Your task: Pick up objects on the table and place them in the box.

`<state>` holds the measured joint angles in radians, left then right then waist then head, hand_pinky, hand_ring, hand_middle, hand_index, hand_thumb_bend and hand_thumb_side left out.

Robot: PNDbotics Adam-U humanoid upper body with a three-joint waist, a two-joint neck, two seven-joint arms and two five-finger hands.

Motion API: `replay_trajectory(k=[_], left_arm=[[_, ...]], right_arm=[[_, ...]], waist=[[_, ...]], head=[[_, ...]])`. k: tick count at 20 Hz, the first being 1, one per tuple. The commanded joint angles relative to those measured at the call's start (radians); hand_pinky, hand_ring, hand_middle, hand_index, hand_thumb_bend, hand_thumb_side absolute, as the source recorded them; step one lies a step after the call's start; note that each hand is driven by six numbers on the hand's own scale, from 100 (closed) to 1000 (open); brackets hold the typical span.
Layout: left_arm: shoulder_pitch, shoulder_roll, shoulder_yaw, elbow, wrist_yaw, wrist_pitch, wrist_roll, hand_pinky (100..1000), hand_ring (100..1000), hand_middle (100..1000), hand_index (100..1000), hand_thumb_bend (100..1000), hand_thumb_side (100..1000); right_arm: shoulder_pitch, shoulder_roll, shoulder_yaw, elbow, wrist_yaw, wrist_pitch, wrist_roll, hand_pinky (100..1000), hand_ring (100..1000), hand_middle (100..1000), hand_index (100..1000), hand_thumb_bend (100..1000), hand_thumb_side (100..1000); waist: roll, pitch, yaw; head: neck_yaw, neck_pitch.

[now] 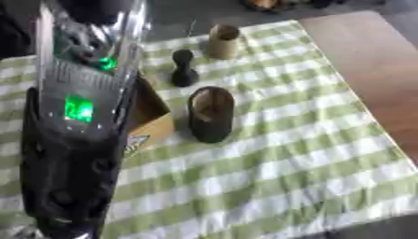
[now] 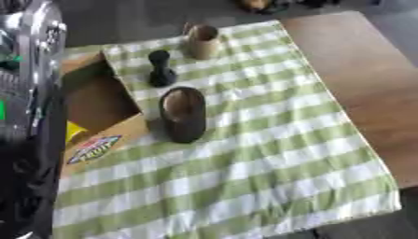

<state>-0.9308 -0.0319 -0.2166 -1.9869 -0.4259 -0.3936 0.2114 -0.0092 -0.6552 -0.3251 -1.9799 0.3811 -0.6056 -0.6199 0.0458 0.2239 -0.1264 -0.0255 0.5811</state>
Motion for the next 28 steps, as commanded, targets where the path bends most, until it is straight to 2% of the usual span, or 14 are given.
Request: replay_trajectory(k=[1, 2, 3, 4, 5, 6, 7, 9, 12, 13, 17, 19, 23, 28], left_arm=[[0.013, 0.026, 0.011, -0.013, -0.019, -0.001, 0.040, 899, 986, 907, 929, 121, 876], [0.024, 0.030, 0.011, -0.013, -0.022, 0.000, 0.049, 900, 987, 908, 929, 122, 876], [0.040, 0.034, 0.012, -0.013, -0.025, 0.003, 0.059, 904, 991, 911, 930, 138, 888], [0.053, 0.036, 0.012, -0.013, -0.025, 0.002, 0.068, 905, 991, 912, 931, 141, 889], [0.066, 0.037, 0.015, -0.013, -0.023, 0.002, 0.077, 905, 993, 912, 931, 148, 893], [0.076, 0.038, 0.016, -0.013, -0.021, -0.001, 0.085, 905, 993, 912, 931, 148, 893], [0.086, 0.039, 0.018, -0.013, -0.018, -0.001, 0.091, 908, 995, 915, 932, 152, 898], [0.103, 0.042, 0.020, -0.013, -0.013, -0.002, 0.099, 909, 997, 917, 932, 157, 903], [0.123, 0.046, 0.022, -0.013, -0.004, 0.001, 0.106, 909, 998, 918, 931, 159, 905], [0.129, 0.047, 0.022, -0.013, -0.002, 0.002, 0.107, 909, 1000, 919, 931, 161, 909], [0.152, 0.051, 0.020, -0.013, 0.009, 0.005, 0.109, 907, 1000, 921, 929, 168, 918], [0.164, 0.048, 0.019, -0.013, 0.017, 0.005, 0.110, 906, 1000, 921, 928, 171, 921], [0.184, 0.042, 0.016, -0.013, 0.032, 0.001, 0.111, 905, 1000, 923, 927, 176, 928], [0.208, 0.032, 0.010, -0.013, 0.052, 0.003, 0.110, 905, 1000, 925, 926, 179, 934]], right_arm=[[0.017, -0.032, -0.032, -0.020, 0.051, -0.195, -0.266, 949, 1000, 957, 960, 107, 1000], [0.021, -0.038, -0.027, -0.020, 0.079, -0.147, -0.251, 947, 1000, 954, 961, 119, 1000], [0.028, -0.057, -0.019, -0.020, 0.112, -0.095, -0.223, 947, 1000, 966, 972, 212, 1000], [0.029, -0.074, -0.011, -0.020, 0.138, -0.048, -0.194, 949, 1000, 969, 971, 233, 1000], [0.032, -0.100, -0.003, -0.020, 0.165, -0.008, -0.155, 951, 1000, 976, 972, 277, 1000], [0.031, -0.120, 0.004, -0.020, 0.185, 0.024, -0.119, 951, 1000, 976, 972, 277, 1000], [0.031, -0.145, 0.013, -0.020, 0.204, 0.049, -0.076, 955, 1000, 986, 977, 331, 1000], [0.025, -0.184, 0.028, -0.020, 0.227, 0.086, 0.003, 958, 1000, 990, 987, 391, 1000], [0.013, -0.239, 0.053, -0.020, 0.249, 0.129, 0.120, 962, 1000, 1000, 992, 428, 1000], [0.010, -0.257, 0.062, -0.020, 0.255, 0.138, 0.160, 964, 1000, 1000, 997, 479, 1000], [-0.015, -0.315, 0.100, -0.020, 0.251, 0.165, 0.305, 964, 1000, 1000, 1000, 498, 1000], [-0.033, -0.343, 0.122, -0.020, 0.236, 0.181, 0.369, 966, 1000, 1000, 1000, 554, 1000], [-0.075, -0.376, 0.167, -0.020, 0.192, 0.241, 0.500, 957, 1000, 1000, 1000, 595, 1000], [-0.123, -0.382, 0.244, -0.020, 0.199, 0.371, 0.649, 950, 1000, 995, 1000, 606, 1000]], waist=[[-0.012, -0.010, 0.005], [-0.014, -0.009, 0.007], [-0.016, -0.009, 0.011], [-0.017, -0.009, 0.014], [-0.019, -0.009, 0.018], [-0.020, -0.010, 0.021], [-0.021, -0.010, 0.024], [-0.023, -0.009, 0.028], [-0.025, -0.008, 0.034], [-0.026, -0.008, 0.036], [-0.031, -0.009, 0.045], [-0.034, -0.009, 0.051], [-0.038, -0.009, 0.068], [-0.040, -0.009, 0.093]], head=[[-0.011, -0.070], [-0.014, -0.076], [-0.019, -0.081], [-0.023, -0.081], [-0.026, -0.081], [-0.027, -0.080], [-0.022, -0.079], [-0.008, -0.080], [0.016, -0.080], [0.021, -0.076], [0.028, -0.062], [0.019, -0.060], [-0.007, -0.071], [-0.065, -0.080]])
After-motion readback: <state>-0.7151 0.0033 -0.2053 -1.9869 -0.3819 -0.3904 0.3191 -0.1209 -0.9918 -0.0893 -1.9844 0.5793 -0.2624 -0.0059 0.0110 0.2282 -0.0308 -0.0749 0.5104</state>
